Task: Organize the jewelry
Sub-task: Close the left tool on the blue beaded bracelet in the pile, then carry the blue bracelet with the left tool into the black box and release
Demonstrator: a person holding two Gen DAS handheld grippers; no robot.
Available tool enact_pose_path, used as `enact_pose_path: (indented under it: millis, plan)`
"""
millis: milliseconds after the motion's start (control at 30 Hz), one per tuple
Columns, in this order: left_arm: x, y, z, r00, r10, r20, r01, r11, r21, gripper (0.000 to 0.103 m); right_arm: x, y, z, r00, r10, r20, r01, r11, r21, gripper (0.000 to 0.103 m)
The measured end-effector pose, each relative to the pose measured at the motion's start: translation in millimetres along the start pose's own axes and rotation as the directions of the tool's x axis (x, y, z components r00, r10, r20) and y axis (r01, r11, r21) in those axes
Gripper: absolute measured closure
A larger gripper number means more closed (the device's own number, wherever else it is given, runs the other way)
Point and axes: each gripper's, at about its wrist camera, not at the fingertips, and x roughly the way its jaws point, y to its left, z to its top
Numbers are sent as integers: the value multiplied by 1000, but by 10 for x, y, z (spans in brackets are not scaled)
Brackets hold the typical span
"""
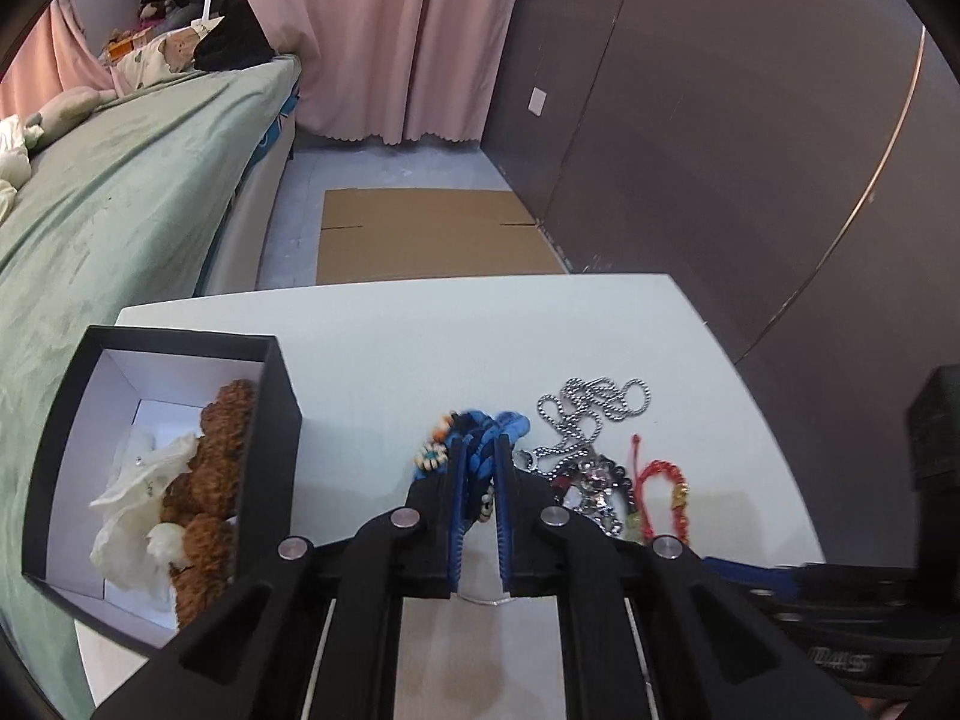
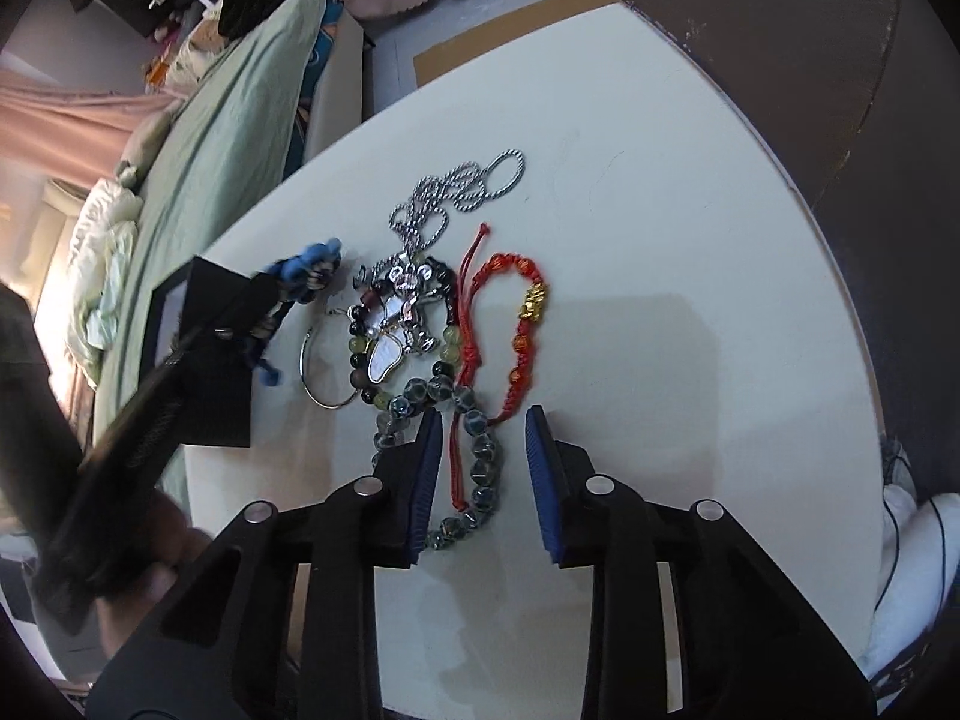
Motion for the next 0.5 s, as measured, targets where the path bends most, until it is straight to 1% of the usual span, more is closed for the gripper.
enact_pose_path:
  millis: [67,100,133,200,267,333,433,500]
  plan:
    - [-73,25,20,1000,-11,11,11,1000,-4,96,11,55,-1,999,-30,12,30,999,-24,75]
    - [-114,40,29,1000,-16,17,17,1000,-7,96,16,82,-6,999,-50,21,51,998,-38,78]
    - [-166,67,38,999,-26,25,26,1000,-12,96,26,92,-12,998,-56,22,57,997,-43,93]
    - [-253,93,52,999,-41,36,41,999,-20,96,54,85,-16,1000,-26,6,26,999,-33,94]
    - [-345,100,44,998,-52,47,53,998,-27,96,1,110,-8,999,-23,36,24,999,-40,94]
    - [-421,115,48,996,-62,58,65,997,-36,96,-63,138,5,998,-3,65,6,999,-42,94]
    - [-545,182,64,994,-78,74,82,996,-45,96,-145,171,23,994,39,98,-36,999,-36,94]
    - [-623,225,79,992,-88,86,93,994,-53,96,-206,210,38,989,88,120,-84,996,-34,94]
